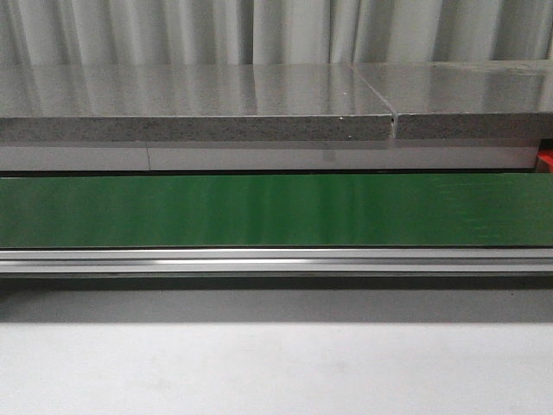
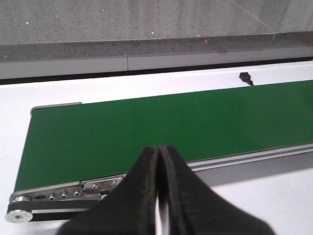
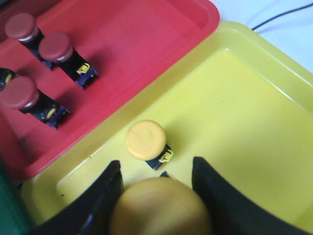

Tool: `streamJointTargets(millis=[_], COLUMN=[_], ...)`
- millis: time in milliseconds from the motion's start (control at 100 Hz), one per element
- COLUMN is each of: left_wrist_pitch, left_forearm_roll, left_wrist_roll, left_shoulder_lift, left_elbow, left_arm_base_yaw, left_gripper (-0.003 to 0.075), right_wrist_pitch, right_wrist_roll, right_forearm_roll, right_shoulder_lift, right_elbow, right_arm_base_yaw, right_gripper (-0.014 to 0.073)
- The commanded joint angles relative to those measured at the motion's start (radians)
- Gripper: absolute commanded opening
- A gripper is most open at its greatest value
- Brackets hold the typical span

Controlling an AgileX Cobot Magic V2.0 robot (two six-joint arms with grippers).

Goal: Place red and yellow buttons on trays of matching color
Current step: 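Carry the yellow button into the yellow tray and open the right gripper, then raise the right gripper away from the trays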

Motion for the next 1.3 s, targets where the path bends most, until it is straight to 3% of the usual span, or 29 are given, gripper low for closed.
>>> streamJointTargets(millis=[0, 320, 640, 1290], left_wrist_pitch=[-0.083, -0.083, -0.083, -0.083], left_forearm_roll=[-0.012, -0.012, -0.012, -0.012], left_wrist_roll=[-0.002, -0.002, -0.002, -0.002], left_shoulder_lift=[0.009, 0.009, 0.009, 0.009], left_elbow=[-0.025, -0.025, -0.025, -0.025], left_arm_base_yaw=[-0.007, -0.007, -0.007, -0.007], left_gripper=[-0.0019, -0.0019, -0.0019, -0.0019], right_wrist_pitch=[-0.144, -0.347, -0.347, -0.378], right_wrist_roll=[-0.001, -0.001, -0.001, -0.001], right_forearm_roll=[0.007, 0.008, 0.033, 0.038], right_shoulder_lift=[-0.028, -0.008, 0.151, 0.216], right_elbow=[0.035, 0.178, 0.178, 0.171], right_arm_base_yaw=[-0.008, -0.004, -0.002, 0.036], right_gripper=[0.0183, 0.0183, 0.0183, 0.0188])
